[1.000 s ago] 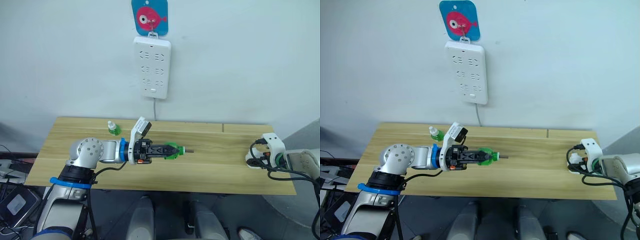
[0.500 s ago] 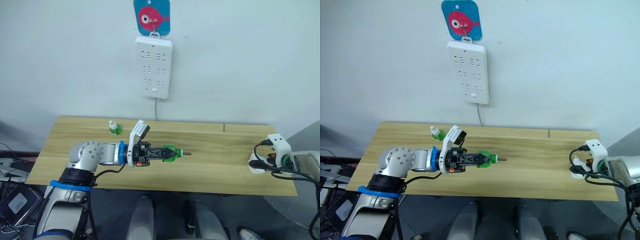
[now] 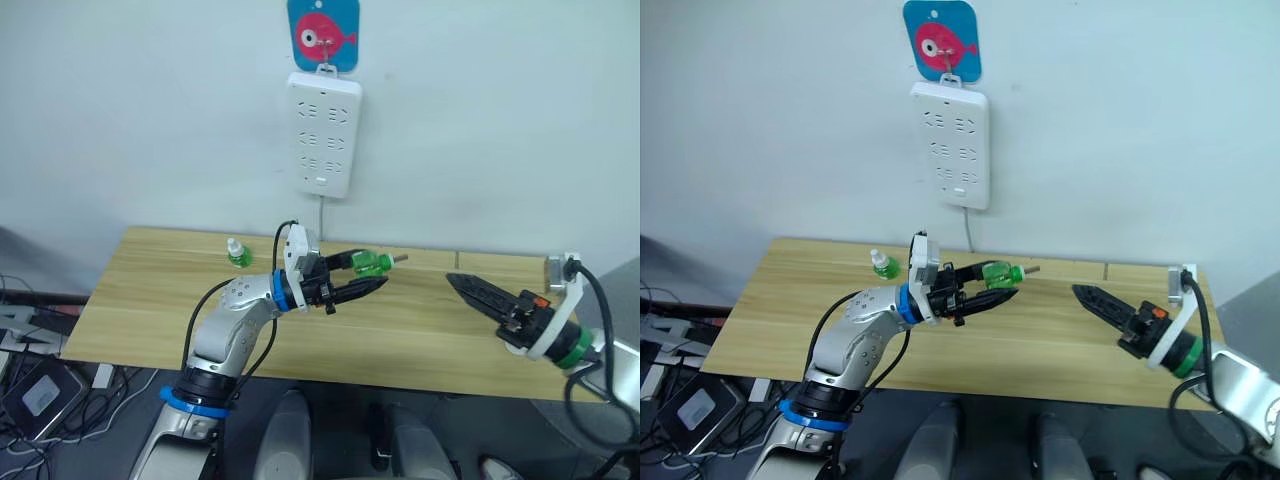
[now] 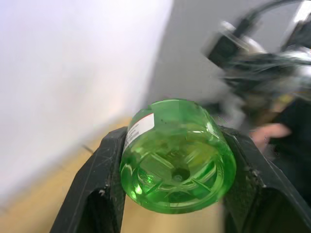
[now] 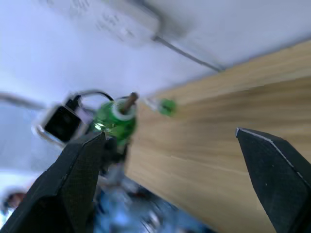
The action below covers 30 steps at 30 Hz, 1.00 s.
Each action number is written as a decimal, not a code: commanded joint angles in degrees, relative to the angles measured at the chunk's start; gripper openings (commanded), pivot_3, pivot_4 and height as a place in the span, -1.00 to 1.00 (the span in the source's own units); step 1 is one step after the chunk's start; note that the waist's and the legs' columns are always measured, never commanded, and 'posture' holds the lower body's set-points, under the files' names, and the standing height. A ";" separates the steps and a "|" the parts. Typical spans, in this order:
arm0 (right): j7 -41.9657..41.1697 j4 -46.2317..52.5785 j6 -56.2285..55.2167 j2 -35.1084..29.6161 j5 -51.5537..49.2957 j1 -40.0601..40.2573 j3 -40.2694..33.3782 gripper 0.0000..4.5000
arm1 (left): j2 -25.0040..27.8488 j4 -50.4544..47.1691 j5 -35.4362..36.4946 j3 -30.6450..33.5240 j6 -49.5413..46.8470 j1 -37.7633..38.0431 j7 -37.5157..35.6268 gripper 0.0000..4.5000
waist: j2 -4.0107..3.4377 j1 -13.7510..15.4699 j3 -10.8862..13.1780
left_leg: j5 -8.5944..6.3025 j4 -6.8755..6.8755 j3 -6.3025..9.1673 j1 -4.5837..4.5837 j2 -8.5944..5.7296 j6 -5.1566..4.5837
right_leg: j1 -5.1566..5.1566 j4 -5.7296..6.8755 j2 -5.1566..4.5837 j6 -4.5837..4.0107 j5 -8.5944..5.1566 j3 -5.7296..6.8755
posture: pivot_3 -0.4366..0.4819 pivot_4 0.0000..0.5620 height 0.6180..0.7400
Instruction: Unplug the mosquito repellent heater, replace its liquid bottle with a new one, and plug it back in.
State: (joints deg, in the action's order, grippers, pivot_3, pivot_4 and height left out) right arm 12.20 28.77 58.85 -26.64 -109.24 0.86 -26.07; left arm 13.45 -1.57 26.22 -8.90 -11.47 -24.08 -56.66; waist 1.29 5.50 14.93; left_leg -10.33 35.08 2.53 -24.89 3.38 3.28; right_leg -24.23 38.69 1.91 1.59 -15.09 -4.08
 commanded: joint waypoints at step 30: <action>14.43 8.66 -24.62 0.28 -3.76 -5.45 19.51 -0.64 | -3.43 -2.52 -2.34 -4.26 4.14 -0.79 0.97 0.74 | -0.01 -2.57 -0.01 | 0.02 0.09 0.29 -0.02 -0.01 0.00 | 0.09 0.04 0.08 0.00 0.06 0.12 | 0.42 -0.15 1.00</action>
State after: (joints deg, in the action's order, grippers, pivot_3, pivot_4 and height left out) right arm 27.09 35.63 35.08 -25.85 -111.72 -4.79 -5.51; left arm 9.94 -0.92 22.14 -13.26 -5.73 -24.94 -55.70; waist 1.29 2.93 14.92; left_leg -10.30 35.17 2.83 -24.91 3.37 3.27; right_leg -24.15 38.74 1.98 1.59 -15.03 -3.96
